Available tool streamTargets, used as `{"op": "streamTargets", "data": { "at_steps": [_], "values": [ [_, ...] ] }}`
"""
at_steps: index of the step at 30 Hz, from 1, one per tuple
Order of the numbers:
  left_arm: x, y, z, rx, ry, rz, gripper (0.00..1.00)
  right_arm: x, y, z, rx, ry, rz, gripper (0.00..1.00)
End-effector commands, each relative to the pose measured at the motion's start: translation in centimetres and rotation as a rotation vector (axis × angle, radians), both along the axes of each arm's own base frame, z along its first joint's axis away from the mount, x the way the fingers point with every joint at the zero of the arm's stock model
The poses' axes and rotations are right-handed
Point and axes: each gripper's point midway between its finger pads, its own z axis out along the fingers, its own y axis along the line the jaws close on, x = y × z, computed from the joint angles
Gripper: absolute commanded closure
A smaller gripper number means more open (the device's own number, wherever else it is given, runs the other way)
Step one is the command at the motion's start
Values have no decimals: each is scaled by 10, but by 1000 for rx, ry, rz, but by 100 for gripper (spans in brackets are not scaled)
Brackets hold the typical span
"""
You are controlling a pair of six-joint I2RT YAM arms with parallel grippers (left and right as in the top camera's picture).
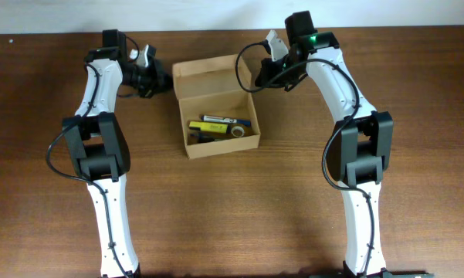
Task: Pack container
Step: 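Push the box lid flaps inward with both grippers to close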
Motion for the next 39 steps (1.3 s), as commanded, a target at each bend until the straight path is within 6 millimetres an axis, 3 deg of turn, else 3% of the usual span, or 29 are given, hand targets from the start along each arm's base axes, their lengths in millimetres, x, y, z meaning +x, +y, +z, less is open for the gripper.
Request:
{"op": "streamTargets", "data": {
  "at_steps": [1, 6, 10, 16, 19, 27, 34, 39],
  "values": [
    [0, -17, 16, -195, 12, -19, 98, 2, 7, -3, 26, 3, 7, 96],
    [7, -21, 31, -263, -15, -23, 98, 6, 7, -2, 27, -15, 4, 96],
    [6, -21, 30, -262, -13, -22, 98, 9, -9, -8, -15, 19, -65, 96],
    [3, -17, 17, -194, 29, 4, 98, 5, -20, -18, -24, 52, -85, 96],
    [-4, -13, 1, -105, 70, 12, 98, -2, -20, -38, -27, 86, -87, 96],
    [-9, -27, -6, -69, 85, -12, 98, -11, -4, -56, 75, 113, -64, 96],
    [-13, -54, -5, -116, 80, -65, 98, -2, 26, -27, 295, 35, 29, 96],
    [0, -66, 25, -271, -9, -96, 98, 0, 36, -11, 390, -1, 77, 96]
  ]
}}
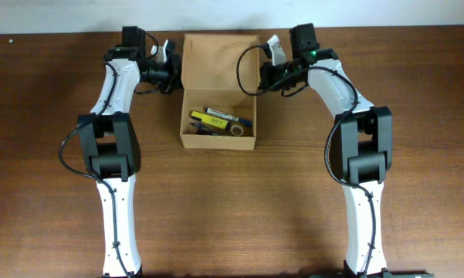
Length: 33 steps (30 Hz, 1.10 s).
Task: Pack container
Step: 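Push the box lid flaps inward with both grippers to close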
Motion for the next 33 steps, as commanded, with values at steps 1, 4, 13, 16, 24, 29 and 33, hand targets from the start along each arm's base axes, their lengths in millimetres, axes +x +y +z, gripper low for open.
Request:
{"op": "streamTargets", "data": {
  "at_steps": [1, 4, 13, 16, 24, 29, 33],
  "values": [
    [6, -9, 17, -169, -24, -28, 98, -11, 19, 12, 155, 10, 85, 96],
    [13, -10, 28, -210, -69, -35, 99, -11, 26, 27, 229, -23, 128, 96],
    [35, -7, 92, -209, -262, -54, 99, 0, 23, 94, 272, -162, 148, 96],
    [35, -7, 112, -208, -286, -56, 98, 1, 24, 113, 267, -199, 149, 96],
    [24, -7, 127, -176, -277, -72, 98, -2, 19, 141, 222, -234, 123, 96],
    [5, -2, 117, -60, -239, -87, 99, -11, 19, 145, 190, -231, 133, 96],
    [-14, -3, 114, 18, -202, -121, 98, -24, 23, 140, 119, -224, 159, 96]
  ]
}}
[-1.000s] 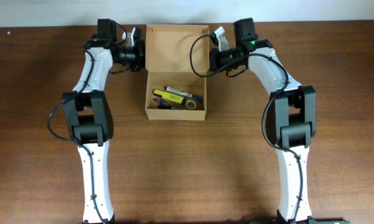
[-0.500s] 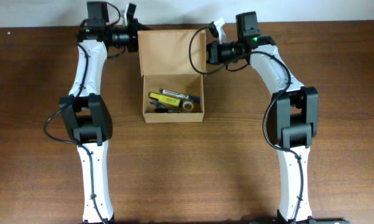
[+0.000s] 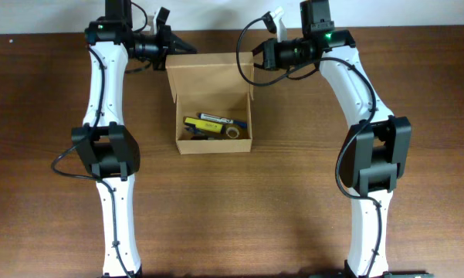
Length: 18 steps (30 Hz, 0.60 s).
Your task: Pack container
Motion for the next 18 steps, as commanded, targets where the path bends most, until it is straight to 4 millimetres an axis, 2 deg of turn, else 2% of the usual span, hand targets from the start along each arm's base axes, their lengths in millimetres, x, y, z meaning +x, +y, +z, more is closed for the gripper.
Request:
{"op": "streamTargets", "data": {
  "at_steps": [1, 6, 10, 15, 18],
  "values": [
    [-10, 1, 0, 124, -91, -49, 98, -12, 7, 21, -82, -101, 34, 96],
    [-31, 9, -1, 269, -58, -65, 98, -29, 11, 24, -185, -120, 49, 96],
    [-46, 22, -3, 414, -18, -57, 98, -42, 9, 39, -264, -141, 33, 96],
    [-45, 26, 1, 516, -52, -41, 98, -57, -2, 53, -413, -172, -9, 96],
    [-47, 24, 6, 601, -82, -42, 98, -71, -12, 54, -522, -157, -34, 96]
  ]
}}
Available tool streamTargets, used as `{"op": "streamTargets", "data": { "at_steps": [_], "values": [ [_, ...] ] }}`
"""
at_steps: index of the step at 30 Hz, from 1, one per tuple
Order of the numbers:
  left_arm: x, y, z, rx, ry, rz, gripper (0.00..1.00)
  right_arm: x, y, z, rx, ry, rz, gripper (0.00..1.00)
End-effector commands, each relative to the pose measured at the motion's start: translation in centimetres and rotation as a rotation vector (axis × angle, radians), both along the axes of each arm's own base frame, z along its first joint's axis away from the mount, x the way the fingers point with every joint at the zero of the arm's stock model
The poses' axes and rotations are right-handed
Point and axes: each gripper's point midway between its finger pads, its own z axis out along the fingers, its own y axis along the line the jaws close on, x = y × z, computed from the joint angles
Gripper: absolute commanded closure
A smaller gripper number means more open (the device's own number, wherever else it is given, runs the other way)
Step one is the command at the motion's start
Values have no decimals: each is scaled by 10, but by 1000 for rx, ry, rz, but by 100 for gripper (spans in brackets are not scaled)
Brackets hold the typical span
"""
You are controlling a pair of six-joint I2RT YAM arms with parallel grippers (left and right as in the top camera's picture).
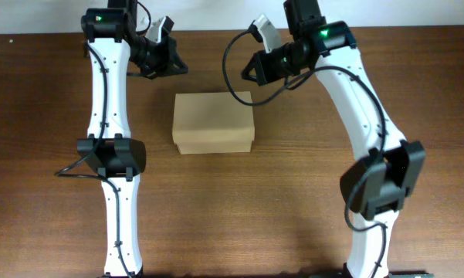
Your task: Pack container
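Observation:
The cardboard box [214, 122] sits in the middle of the table with its lid folded down flat, so its contents are hidden. My left gripper [177, 65] hovers behind the box's left rear corner, fingers spread and holding nothing. Behind the right rear corner is my right gripper [247, 71], which also looks open and empty. Neither gripper touches the box.
The brown wooden table [46, 154] stretches around the box. Both white arms reach up from the near edge, one on each side of the box. A pale wall runs along the far table edge [216, 31].
The lid, which stood upright behind the open box between both grippers, now lies shut over it. Both grippers have let go and sit apart from the box, higher and further back.
First the box lay open and skewed with pens and tape inside, a gripper at each rear corner. Then it stood squared up with the lid laid back. After that the lid stood upright between the grippers, and now it covers the box.

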Motion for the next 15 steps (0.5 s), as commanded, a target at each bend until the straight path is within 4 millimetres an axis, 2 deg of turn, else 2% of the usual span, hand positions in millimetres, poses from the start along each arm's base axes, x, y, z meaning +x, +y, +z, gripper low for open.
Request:
{"op": "streamTargets", "data": {
  "at_steps": [1, 4, 9, 12, 15],
  "values": [
    [-2, 4, 13, 186, -90, -17, 99, -11, -19, 18, -187, -88, -43, 96],
    [-6, 2, 27, 295, -145, -21, 98, -26, -33, 17, -308, -73, -68, 96],
    [-21, -9, 76, 416, -276, -26, 98, -51, -49, 21, -459, -70, -59, 96],
    [-36, -14, 101, 464, -325, -31, 99, -60, -49, 21, -466, -49, -46, 96],
    [-54, -11, 109, 523, -309, -43, 98, -63, -47, 21, -454, -35, -37, 96]
  ]
}}
